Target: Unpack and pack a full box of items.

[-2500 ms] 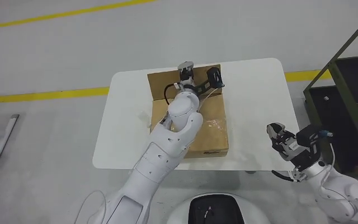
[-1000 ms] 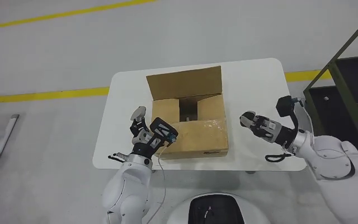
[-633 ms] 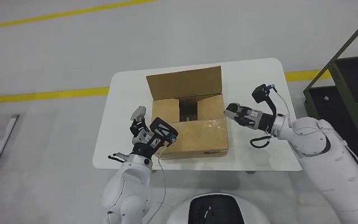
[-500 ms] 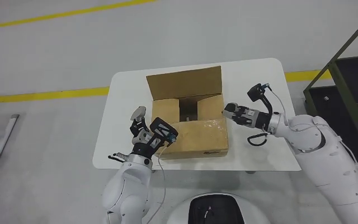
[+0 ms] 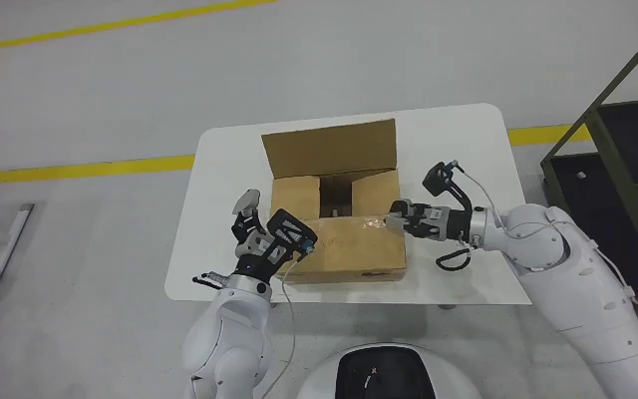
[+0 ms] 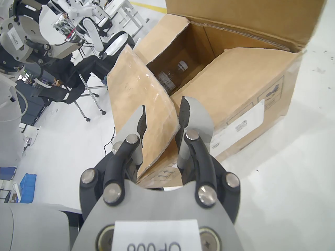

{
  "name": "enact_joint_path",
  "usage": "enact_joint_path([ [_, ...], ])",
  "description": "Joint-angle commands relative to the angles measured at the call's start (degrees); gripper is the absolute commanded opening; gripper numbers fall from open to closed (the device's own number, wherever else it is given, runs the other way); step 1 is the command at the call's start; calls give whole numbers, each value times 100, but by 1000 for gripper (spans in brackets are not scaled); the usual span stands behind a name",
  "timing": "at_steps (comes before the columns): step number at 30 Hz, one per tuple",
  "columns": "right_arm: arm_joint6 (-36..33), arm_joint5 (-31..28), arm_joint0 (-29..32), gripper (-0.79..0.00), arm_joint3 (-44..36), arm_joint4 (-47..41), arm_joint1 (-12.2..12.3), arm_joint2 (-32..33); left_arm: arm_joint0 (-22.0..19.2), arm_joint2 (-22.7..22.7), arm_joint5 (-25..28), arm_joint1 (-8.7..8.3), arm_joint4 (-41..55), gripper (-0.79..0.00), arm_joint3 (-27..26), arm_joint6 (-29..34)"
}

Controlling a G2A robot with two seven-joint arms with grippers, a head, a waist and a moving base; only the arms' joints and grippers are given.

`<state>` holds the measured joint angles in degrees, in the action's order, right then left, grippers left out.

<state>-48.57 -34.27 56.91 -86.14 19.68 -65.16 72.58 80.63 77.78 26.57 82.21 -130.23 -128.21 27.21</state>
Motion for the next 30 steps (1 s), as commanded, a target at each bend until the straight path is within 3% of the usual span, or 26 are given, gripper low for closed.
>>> enact_joint_path([
  [1,-79,-32,56,-526,-112,-47,24,31,0,0,0,0,0,0,0,0],
  [11,-504,-192,489,-489,-750,-586,154,180,0,0,0,0,0,0,0,0],
  [17,-620,-87,530,-489,-642,-778,178,32,0,0,0,0,0,0,0,0],
  [20,-615,-120,488,-548,-630,-807,170,-129,6,1,-15,-1,5,0,3,-15],
  [23,-586,-80,409,-785,-670,-448,166,-286,49,17,-132,-9,46,0,-10,-119],
  [30,456,124,558,-785,-1316,1408,170,-362,-36,60,-102,-6,425,0,-271,95],
])
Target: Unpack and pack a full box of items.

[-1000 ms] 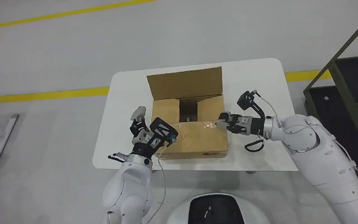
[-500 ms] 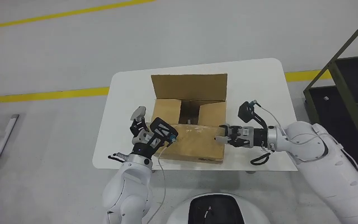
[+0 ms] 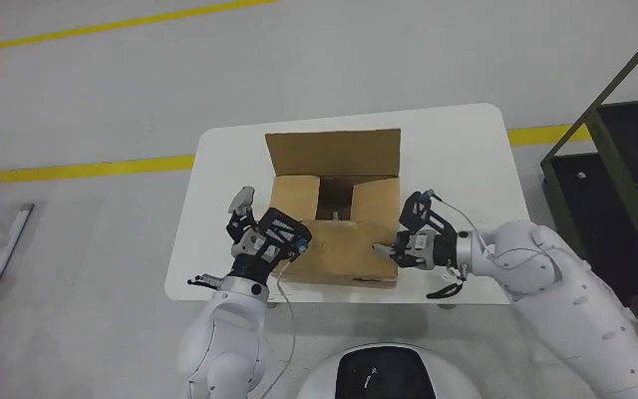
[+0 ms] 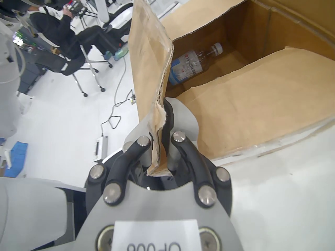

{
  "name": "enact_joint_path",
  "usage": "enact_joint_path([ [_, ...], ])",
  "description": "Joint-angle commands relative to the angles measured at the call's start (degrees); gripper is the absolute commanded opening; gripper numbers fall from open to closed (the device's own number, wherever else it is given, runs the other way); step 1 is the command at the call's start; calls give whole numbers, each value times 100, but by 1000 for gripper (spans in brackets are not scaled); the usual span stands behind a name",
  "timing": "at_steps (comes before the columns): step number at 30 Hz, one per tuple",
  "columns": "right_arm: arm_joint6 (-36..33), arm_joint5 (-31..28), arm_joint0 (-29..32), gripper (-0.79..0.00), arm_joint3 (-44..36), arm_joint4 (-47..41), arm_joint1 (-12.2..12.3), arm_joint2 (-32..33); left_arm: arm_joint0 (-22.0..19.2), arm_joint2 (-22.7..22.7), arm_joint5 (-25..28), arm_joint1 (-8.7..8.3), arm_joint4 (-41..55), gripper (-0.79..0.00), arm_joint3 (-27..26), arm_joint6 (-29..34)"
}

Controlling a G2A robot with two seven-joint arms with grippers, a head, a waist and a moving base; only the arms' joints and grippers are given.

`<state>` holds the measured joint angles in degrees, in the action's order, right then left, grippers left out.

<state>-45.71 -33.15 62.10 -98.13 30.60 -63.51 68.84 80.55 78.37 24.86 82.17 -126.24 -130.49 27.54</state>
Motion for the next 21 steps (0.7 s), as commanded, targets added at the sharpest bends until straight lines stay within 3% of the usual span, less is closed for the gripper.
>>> enact_joint_path([
  [1,297,-4,93,-785,-218,540,10,15,-48,-3,63,8,212,0,-105,146],
  [6,919,-207,382,-785,-772,1706,58,98,-337,-17,219,25,589,0,-295,603],
  [14,1658,-554,982,-773,-1353,2914,144,253,-690,-222,361,18,298,0,-126,1040],
  [16,1801,-604,1078,-625,-1370,2998,157,281,-768,-297,414,15,183,0,1,1111],
  [18,1930,-668,1147,-582,-1395,3076,169,306,-839,-378,507,11,80,0,142,1160],
  [21,2053,-718,1223,-413,-1421,3162,186,355,-937,-473,648,2,-68,0,328,1173],
])
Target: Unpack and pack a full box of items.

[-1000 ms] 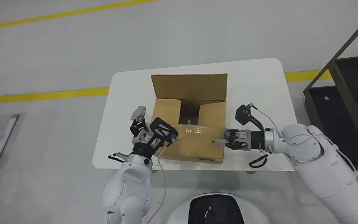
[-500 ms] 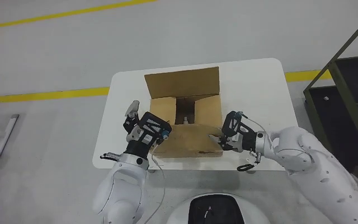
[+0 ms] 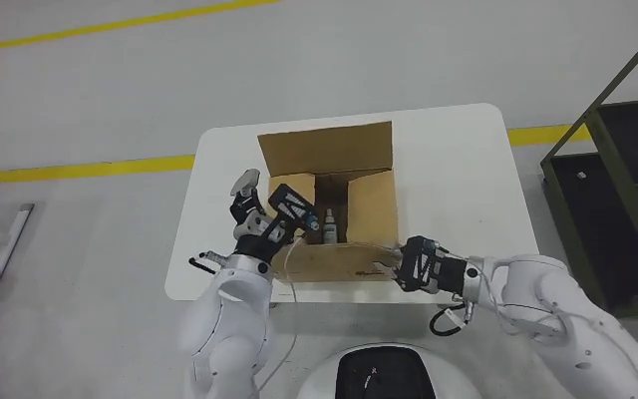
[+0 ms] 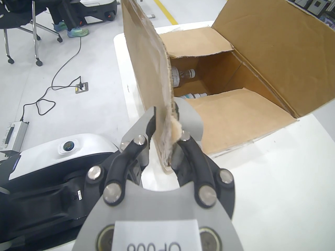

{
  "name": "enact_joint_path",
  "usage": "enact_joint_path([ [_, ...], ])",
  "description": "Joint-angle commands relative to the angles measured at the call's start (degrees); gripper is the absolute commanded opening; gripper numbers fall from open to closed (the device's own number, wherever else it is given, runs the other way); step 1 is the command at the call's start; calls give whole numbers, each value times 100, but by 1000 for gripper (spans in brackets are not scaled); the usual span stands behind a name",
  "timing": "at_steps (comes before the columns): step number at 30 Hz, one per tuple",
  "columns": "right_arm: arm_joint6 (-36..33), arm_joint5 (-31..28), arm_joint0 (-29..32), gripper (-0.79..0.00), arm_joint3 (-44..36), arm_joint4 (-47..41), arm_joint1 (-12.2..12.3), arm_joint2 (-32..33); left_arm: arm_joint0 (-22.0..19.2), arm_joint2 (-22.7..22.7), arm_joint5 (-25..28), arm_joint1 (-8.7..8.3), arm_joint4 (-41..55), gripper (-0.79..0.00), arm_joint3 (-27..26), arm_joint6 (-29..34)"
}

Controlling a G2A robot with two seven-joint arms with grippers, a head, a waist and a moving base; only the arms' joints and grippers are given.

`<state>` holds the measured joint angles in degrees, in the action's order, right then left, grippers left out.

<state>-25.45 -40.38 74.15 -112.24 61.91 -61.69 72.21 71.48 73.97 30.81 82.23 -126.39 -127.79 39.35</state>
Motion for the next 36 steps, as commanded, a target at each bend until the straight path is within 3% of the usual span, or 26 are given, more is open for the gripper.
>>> enact_joint_path([
  [1,63,-14,40,-397,-44,56,11,32,-43,-57,80,-7,-118,0,104,14],
  [3,149,-65,94,-222,-92,53,23,74,-44,-118,154,-9,-129,0,148,34],
  [6,223,-218,147,-166,-133,-47,45,150,-19,-149,314,-20,-188,0,223,89],
  [9,322,-410,203,-182,-104,-300,70,261,13,-158,499,-37,-209,0,193,60],
  [13,530,-723,318,-123,-35,-832,105,423,131,-148,644,-45,-21,0,122,27],
  [20,825,-1152,404,-206,265,-1863,186,933,273,-148,1029,-83,-34,0,-134,112],
  [21,919,-1180,435,-188,315,-2050,193,1004,309,-134,1070,-87,-5,0,-165,129],
  [22,1033,-1194,459,-46,371,-2236,199,1085,339,-124,1122,-93,13,0,-210,134],
  [23,1092,-1235,481,0,420,-2359,207,1149,375,-110,1156,-99,23,0,-251,140],
  [24,1153,-1242,509,-9,496,-2519,212,1200,419,-104,1209,-105,38,0,-281,143],
  [26,1262,-1135,538,-166,612,-2791,217,1290,504,-86,1296,-118,62,0,-346,150],
  [27,1243,-1045,552,-406,641,-2851,220,1308,546,-76,1339,-124,83,0,-376,147],
  [29,1233,-821,587,-465,674,-3010,216,1293,633,-37,1438,-135,163,0,-414,153],
  [30,1184,-692,588,-570,678,-3074,215,1269,659,-10,1483,-143,166,0,-445,166],
  [33,952,-263,543,-785,686,-3216,201,1091,740,48,1661,-169,172,0,-525,141],
  [36,646,-39,408,-785,665,-3059,187,835,836,114,1722,-192,173,0,-583,113],
])
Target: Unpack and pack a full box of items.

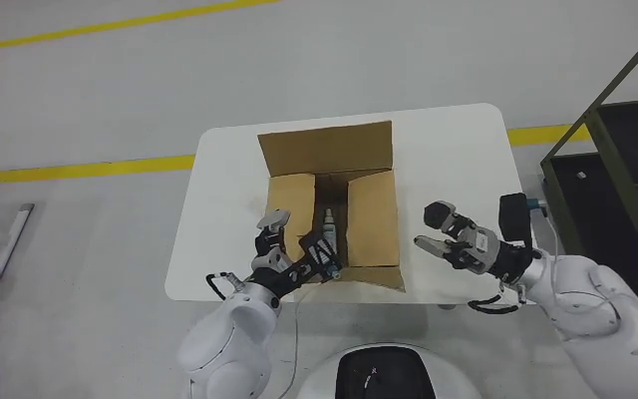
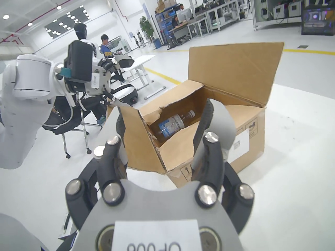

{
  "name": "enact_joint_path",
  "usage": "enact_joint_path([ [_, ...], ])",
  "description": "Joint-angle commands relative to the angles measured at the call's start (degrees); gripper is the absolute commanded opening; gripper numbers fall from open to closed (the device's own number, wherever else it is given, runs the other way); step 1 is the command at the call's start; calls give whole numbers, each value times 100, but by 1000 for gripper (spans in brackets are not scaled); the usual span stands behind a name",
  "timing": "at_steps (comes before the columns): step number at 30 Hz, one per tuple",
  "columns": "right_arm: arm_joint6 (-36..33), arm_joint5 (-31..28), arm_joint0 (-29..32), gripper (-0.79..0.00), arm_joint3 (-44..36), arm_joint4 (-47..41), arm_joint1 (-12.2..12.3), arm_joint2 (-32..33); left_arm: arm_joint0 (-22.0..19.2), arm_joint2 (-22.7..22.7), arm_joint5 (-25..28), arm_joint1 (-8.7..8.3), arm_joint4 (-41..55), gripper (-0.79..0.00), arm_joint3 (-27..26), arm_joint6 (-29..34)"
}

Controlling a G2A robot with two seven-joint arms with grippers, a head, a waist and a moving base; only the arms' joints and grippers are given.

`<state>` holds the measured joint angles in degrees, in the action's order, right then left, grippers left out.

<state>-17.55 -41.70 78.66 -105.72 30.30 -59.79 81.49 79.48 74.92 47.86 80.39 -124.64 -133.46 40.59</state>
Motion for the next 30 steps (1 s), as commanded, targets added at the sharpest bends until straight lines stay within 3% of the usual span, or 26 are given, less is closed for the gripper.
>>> enact_joint_path([
  [1,-236,206,-95,-785,2,174,-11,-188,66,37,27,-15,-5,0,-36,-24],
  [6,-709,271,-370,-785,188,308,-47,-700,191,94,2,-43,1,0,-92,-69],
  [15,-1687,-157,-871,-785,562,106,-45,-1238,164,164,-93,-76,-21,0,-110,-163],
  [30,-1596,11,-1048,-785,758,558,-61,-1547,164,164,-93,-76,-21,0,-110,-163],
])
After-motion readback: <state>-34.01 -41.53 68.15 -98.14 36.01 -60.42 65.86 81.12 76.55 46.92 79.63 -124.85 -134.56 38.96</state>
